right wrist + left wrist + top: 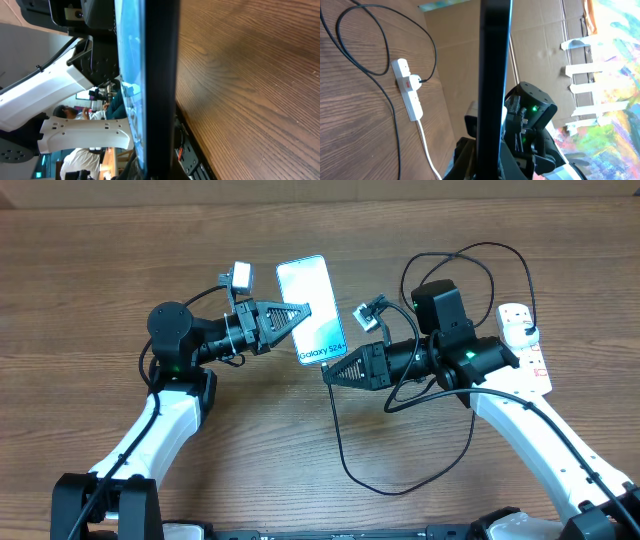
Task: Plug charger to phone and switch on socket
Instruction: 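Align the USB-C plug with the phone port held by the left gripper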
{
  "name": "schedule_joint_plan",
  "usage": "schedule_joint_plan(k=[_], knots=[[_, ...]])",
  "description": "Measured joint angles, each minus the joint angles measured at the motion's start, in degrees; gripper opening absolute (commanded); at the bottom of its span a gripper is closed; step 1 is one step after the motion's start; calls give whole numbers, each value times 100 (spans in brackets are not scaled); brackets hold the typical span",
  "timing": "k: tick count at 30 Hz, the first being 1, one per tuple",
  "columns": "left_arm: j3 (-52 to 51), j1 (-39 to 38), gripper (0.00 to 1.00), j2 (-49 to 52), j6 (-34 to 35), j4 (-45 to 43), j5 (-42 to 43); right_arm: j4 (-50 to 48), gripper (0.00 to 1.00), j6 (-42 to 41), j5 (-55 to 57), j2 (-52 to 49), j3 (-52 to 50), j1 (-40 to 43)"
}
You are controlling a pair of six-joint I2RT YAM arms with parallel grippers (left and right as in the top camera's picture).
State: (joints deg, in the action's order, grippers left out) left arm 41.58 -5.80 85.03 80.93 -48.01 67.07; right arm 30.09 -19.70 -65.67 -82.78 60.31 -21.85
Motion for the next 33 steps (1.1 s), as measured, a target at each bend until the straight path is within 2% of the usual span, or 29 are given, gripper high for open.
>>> schedule_joint_plan(k=[4, 7, 12, 13, 17, 20, 26, 33], knots=[[0, 188, 4, 0, 11, 2, 122, 229, 4, 92, -216, 0, 0, 247], [0, 450, 4, 0, 17, 24, 208, 859, 4, 387, -385, 0, -2, 542], [0, 671, 4, 0, 59, 31, 286, 2796, 4, 1578, -472, 2, -17, 841], [0, 664, 4, 0, 61, 31, 326, 3132, 4, 2194, -509, 2, -28, 831], [0, 658, 4, 0, 63, 28, 345, 2483, 4, 2859, -953, 2, -44, 791], [0, 616, 4, 0, 109, 28, 341, 1707, 4, 2935, -1257, 2, -48, 756], [0, 225, 4, 0, 153, 31, 79, 367, 4, 1985, -1276, 2, -50, 562], [0, 37, 4, 0, 155, -2, -131, 76, 4, 962, -787, 2, -50, 315]])
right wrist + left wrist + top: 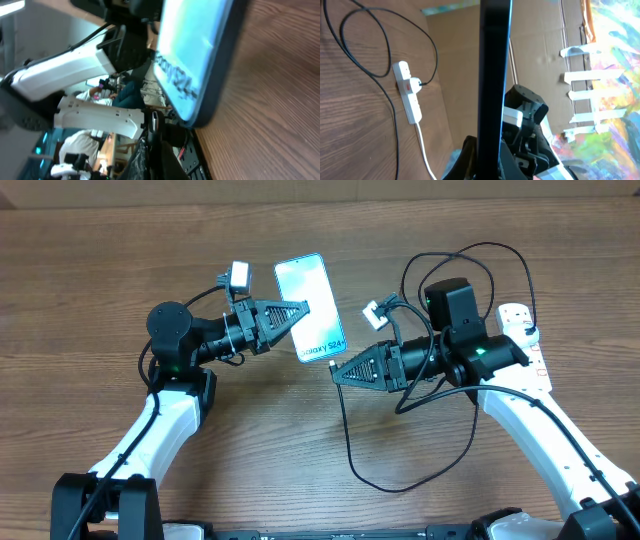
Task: Plug charger to phone and switch on socket
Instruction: 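Align the USB-C plug with the phone port held by the left gripper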
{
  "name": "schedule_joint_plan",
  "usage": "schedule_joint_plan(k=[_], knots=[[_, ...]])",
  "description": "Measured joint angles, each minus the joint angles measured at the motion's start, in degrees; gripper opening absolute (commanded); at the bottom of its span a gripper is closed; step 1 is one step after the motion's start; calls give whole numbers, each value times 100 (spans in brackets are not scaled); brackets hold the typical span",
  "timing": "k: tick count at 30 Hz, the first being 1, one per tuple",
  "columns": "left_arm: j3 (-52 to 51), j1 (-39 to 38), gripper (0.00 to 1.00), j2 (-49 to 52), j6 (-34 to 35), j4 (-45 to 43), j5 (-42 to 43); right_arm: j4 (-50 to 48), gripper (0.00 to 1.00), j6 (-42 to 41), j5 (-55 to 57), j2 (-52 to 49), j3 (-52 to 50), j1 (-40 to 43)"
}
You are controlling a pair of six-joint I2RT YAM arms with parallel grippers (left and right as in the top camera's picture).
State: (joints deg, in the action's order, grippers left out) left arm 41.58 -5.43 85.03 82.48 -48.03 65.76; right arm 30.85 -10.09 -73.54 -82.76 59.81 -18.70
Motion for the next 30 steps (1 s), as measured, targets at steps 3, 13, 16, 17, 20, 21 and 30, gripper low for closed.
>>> schedule_joint_plan(k=[3, 13, 16, 17, 20, 21, 30], knots=[[0, 0, 4, 0, 0, -98, -33, -101, 4, -205, 105, 0, 0, 0], [0, 0, 4, 0, 17, -133, -68, -433, 4, -841, 201, 0, 0, -4], [0, 0, 4, 0, 61, -131, -98, -431, 4, -944, 199, 0, 0, -13], [0, 0, 4, 0, 85, -131, -118, -435, 4, -960, 199, 0, 0, -20], [0, 0, 4, 0, 146, -131, -177, -444, 4, -1008, 201, 0, 0, -103], [0, 0, 4, 0, 164, -133, -190, -450, 4, -1014, 210, 0, 0, -136], [0, -2, 4, 0, 186, -131, -214, -625, 4, -1091, 367, 0, 0, -208]])
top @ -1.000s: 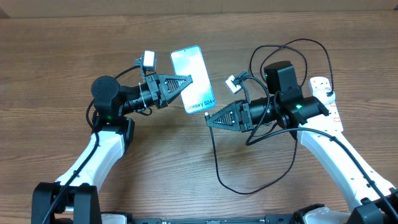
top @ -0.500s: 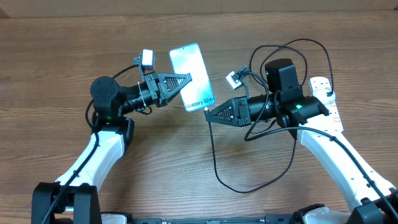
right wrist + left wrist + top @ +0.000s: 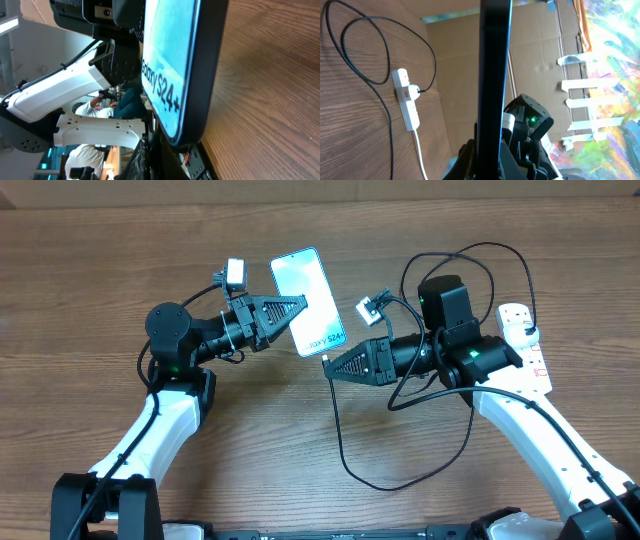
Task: Plug charger to phone and switch on socket
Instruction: 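Align the USB-C plug with the phone port held by the left gripper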
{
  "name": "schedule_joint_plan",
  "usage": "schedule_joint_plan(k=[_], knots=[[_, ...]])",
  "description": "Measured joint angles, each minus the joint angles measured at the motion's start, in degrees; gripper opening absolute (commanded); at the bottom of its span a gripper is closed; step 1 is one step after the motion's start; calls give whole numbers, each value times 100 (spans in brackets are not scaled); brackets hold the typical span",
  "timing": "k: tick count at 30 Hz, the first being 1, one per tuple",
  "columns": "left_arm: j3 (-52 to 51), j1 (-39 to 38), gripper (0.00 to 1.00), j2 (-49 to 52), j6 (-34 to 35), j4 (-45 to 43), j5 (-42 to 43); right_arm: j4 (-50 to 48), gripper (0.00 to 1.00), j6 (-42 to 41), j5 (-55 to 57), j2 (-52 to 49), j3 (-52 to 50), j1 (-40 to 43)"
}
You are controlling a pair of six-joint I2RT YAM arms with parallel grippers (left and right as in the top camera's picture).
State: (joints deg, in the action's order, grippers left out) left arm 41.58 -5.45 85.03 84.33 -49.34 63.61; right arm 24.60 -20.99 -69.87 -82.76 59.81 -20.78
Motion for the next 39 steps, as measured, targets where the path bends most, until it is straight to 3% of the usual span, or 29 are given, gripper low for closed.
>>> schedule_joint_plan(k=[39], knots=[[0, 2, 4, 2, 4, -223, 85, -332, 4, -649, 109, 0, 0, 0]])
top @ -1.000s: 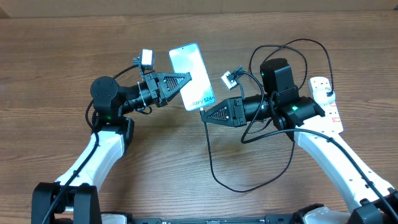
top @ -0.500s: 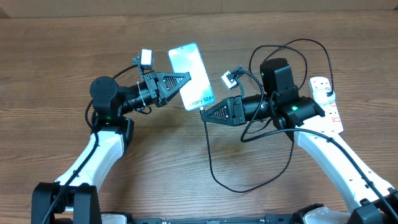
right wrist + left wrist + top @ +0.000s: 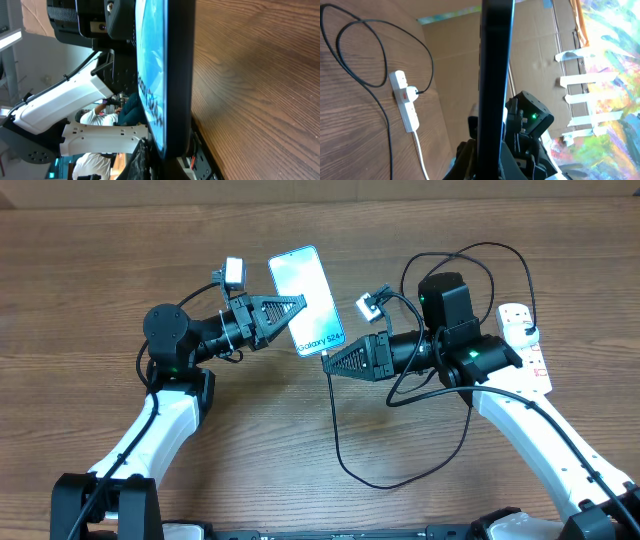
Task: Plug charger to phone and switch on socket
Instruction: 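Align the USB-C plug with the phone port held by the left gripper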
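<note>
The phone (image 3: pixel 305 302), its screen lit and reading "Galaxy S24+", is held off the table with my left gripper (image 3: pixel 298 310) shut on its side. In the left wrist view the phone (image 3: pixel 495 75) shows edge-on. My right gripper (image 3: pixel 328 367) is shut on the plug end of the black charger cable (image 3: pixel 340 450), its tip at the phone's bottom edge. In the right wrist view the phone (image 3: pixel 172 75) fills the middle, nearly edge-on; the plug itself is hidden. The white socket strip (image 3: pixel 528 348) lies at the right, the charger's adapter (image 3: pixel 520 328) in it.
The cable loops over the table below my right arm and again behind it near the back edge (image 3: pixel 470 255). The socket strip (image 3: pixel 405 100) with its red switch shows in the left wrist view. A cardboard wall (image 3: pixel 460 55) stands behind the table.
The phone has turned from showing its screen to nearly edge-on in the right wrist view. My right gripper's tip now sits at the phone's bottom edge. Both grips are unchanged.
At first my right gripper's tip was against the bottom edge of the phone held by my left gripper. Then it stood a little off to the right. After that it was closer again with the phone shifted up and left, and now they meet.
</note>
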{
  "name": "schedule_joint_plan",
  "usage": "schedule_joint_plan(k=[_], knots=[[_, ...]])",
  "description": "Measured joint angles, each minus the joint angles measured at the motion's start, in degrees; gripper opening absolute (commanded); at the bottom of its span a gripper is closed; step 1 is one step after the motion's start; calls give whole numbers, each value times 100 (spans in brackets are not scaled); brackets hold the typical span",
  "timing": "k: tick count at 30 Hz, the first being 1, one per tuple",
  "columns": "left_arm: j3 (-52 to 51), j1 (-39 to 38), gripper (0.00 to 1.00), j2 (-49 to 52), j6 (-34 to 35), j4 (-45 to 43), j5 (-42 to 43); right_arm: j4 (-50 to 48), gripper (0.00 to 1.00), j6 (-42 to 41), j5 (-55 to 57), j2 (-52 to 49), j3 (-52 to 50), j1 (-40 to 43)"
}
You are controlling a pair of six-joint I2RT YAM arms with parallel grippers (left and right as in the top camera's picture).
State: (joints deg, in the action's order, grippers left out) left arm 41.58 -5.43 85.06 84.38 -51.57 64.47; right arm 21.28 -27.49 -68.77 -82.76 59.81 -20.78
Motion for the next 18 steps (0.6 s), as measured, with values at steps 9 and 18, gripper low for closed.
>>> schedule_joint_plan(k=[9, 18], knots=[[0, 33, 4, 0, 61, -74, 44, -354, 4, -87, 0, -2, -7, -4], [0, 46, 4, 0, 79, -63, 343, -564, 25, -70, 216, -2, -20, -26]])
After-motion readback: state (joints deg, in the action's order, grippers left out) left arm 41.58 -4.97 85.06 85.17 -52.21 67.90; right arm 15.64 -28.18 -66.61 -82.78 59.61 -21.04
